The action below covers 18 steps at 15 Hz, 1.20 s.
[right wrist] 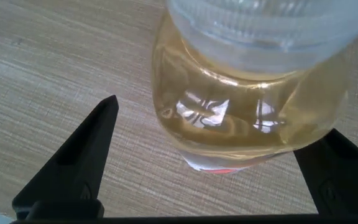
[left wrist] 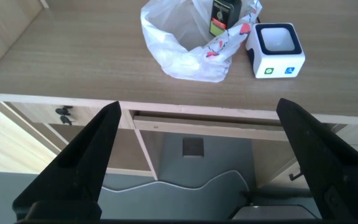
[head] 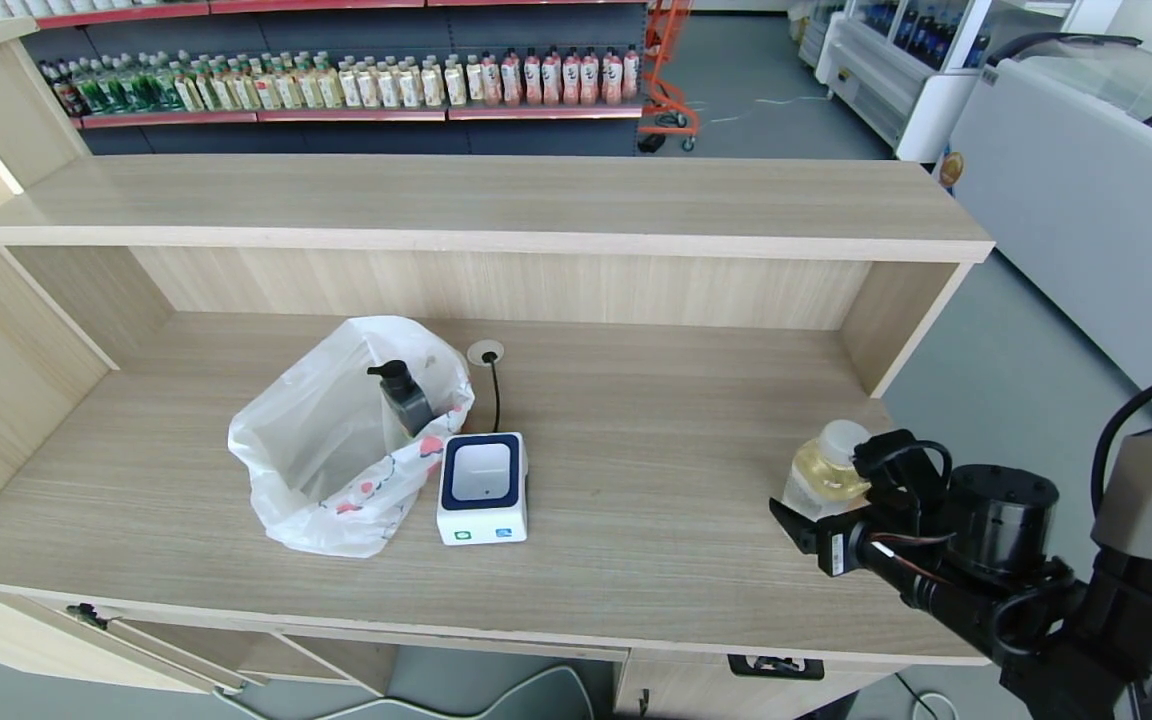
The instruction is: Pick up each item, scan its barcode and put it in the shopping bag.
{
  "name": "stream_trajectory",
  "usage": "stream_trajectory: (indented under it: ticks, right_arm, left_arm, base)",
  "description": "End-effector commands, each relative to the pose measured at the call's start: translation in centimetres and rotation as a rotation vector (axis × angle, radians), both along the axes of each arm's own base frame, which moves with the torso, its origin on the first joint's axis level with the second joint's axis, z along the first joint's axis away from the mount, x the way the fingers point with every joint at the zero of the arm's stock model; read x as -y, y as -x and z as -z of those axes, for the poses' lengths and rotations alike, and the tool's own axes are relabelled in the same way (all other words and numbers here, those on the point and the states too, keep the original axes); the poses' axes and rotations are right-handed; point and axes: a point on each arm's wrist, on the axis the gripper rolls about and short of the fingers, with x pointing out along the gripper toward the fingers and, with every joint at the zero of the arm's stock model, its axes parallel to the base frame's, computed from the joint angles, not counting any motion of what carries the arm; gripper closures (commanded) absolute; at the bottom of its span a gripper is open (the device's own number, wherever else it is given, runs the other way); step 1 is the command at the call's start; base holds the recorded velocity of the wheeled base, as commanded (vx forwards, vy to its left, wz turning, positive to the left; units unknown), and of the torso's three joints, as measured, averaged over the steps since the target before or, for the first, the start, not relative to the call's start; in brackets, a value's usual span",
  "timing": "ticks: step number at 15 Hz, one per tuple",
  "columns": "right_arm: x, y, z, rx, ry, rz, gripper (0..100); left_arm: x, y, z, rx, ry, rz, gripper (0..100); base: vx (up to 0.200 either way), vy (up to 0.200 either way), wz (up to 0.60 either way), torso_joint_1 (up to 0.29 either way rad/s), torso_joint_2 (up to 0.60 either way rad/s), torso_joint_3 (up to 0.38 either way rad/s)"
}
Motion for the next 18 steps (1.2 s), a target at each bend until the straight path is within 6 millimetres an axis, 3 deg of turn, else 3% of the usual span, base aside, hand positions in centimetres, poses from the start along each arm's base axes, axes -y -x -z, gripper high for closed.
stream_trajectory:
  ticks: [1,12,18]
  right_arm:
    - [0.1,-0.2,0.1,-0.002,0.002,0.004,100]
    - [0.4,-1.0,2.0,-0.024,0.031,-0.002,100]
    - [1.5,-1.8,0.9,0.019,0.002,0.003,100]
  left_arm:
    - [0.0,0.0,0.0,-0.001,0.0,0.001,0]
    - [0.0,0.0,0.0,-0.001,0.0,-0.001,0]
    - [0.0,0.0,0.0,-0.001,0.0,0.001,0]
  base:
    - [0.0,0.0,0.0,0.0,0.0,0.0]
    - [0.0,0.0,0.0,0.0,0.0,0.0]
    - [0.0,0.0,0.0,0.0,0.0,0.0]
